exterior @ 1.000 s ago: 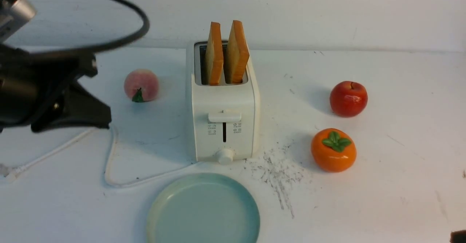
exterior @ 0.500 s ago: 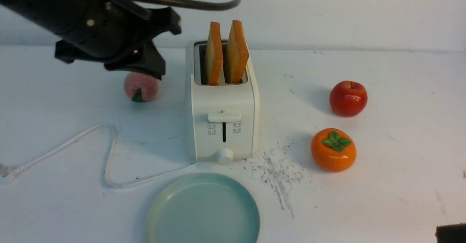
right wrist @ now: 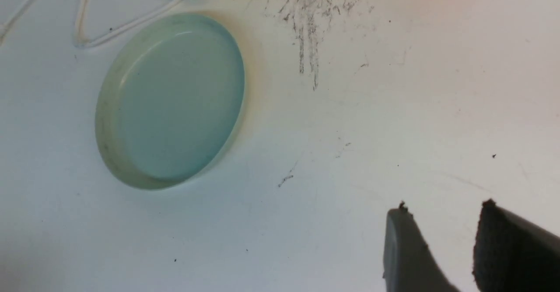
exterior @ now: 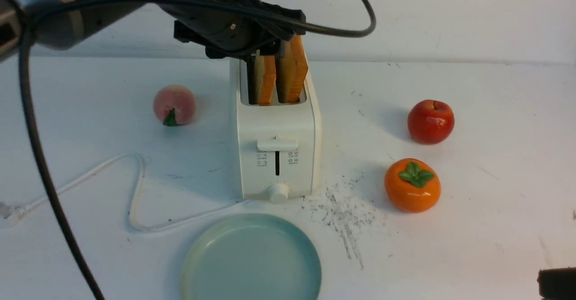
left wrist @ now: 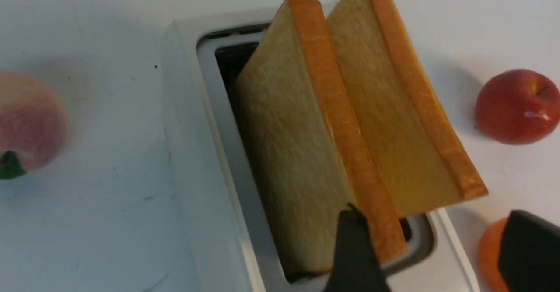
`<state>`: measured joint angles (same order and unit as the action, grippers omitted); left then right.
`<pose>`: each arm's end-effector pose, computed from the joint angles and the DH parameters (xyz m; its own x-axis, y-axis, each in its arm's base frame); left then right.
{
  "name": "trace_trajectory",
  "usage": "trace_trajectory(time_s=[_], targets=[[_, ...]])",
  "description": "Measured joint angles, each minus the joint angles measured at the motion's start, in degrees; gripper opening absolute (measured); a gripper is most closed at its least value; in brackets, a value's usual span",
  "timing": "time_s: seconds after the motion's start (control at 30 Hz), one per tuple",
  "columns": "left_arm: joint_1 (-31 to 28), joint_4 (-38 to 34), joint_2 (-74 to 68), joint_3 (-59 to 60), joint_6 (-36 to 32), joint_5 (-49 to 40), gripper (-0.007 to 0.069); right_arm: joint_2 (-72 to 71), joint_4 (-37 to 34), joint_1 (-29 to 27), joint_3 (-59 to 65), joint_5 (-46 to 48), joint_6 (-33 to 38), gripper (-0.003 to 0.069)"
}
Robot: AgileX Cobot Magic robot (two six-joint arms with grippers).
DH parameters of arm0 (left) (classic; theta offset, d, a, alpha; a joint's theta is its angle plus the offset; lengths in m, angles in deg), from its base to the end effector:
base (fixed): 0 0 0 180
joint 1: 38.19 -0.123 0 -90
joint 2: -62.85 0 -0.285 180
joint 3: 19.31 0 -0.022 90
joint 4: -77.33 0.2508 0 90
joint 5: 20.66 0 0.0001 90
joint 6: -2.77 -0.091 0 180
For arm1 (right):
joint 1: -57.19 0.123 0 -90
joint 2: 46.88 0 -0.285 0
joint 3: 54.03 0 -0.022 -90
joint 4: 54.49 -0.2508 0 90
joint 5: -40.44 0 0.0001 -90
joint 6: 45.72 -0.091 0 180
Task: Take toasted bread from bread machine on white table place on plate.
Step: 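Reach for a toast slice standing in the toaster with the left gripper, then place the slice of bread on the plate with the left gripper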
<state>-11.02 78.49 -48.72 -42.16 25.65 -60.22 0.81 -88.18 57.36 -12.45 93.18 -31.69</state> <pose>0.3799 -0.1937 0.3592 -0.6786 -0.0725 -0.7310 0.2087 0.9351 -0.2865 0.1143 0.0405 0.2993 -0.7645 0.1218 -0.6330 -0.2009 0.8881 0.4135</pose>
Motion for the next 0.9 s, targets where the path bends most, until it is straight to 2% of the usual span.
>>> trace_trajectory(time_s=[0.03, 0.17, 0.3, 0.33, 0.4, 0.47, 0.5, 0.53, 0.67, 0.9], targets=[[0.0, 0.1, -1.1, 0.0, 0.0, 0.6, 0.0505, 0.0, 0.0, 0.0, 0.0, -0.1, 0.0, 0.0240], [0.0, 0.6, -2.8, 0.0, 0.0, 1.9, 0.0540, 0.0, 0.0, 0.0, 0.0, -0.8, 0.0, 0.0240], [0.0, 3.9, -4.8, 0.0, 0.1, 3.0, 0.0515, 0.0, -0.1, 0.0, 0.0, -1.2, 0.0, 0.0240], [0.0, 5.7, -5.1, 0.0, 0.3, 2.5, 0.0444, 0.0, -0.1, 0.0, 0.0, -1.2, 0.0, 0.0240], [0.0, 6.6, -5.1, 0.0, 0.4, 2.1, 0.0381, 0.0, -0.1, 0.0, 0.0, -1.2, 0.0, 0.0240], [0.0, 8.6, -4.8, -0.1, 0.5, 0.1, 0.0153, 0.0, -0.1, 0.0, 0.0, -1.5, 0.0, 0.0240], [0.0, 9.1, -4.5, -0.1, 0.5, -0.6, 0.0085, 0.0, -0.1, 0.0, 0.0, -1.6, 0.0, 0.0240], [0.0, 9.5, -4.1, -0.1, 0.6, -1.2, 0.0057, 0.0, -0.1, 0.0, 0.0, -1.6, 0.0, 0.0240], [0.0, 9.3, -0.9, -0.6, 1.5, -2.6, 0.0073, 0.0, -0.1, 0.0, 0.0, -1.6, 0.0, 0.0240], [0.0, 5.8, 14.5, -2.1, 0.6, -7.5, 0.0073, 0.0, -0.1, 0.0, 0.0, -1.6, 0.0, 0.0240]])
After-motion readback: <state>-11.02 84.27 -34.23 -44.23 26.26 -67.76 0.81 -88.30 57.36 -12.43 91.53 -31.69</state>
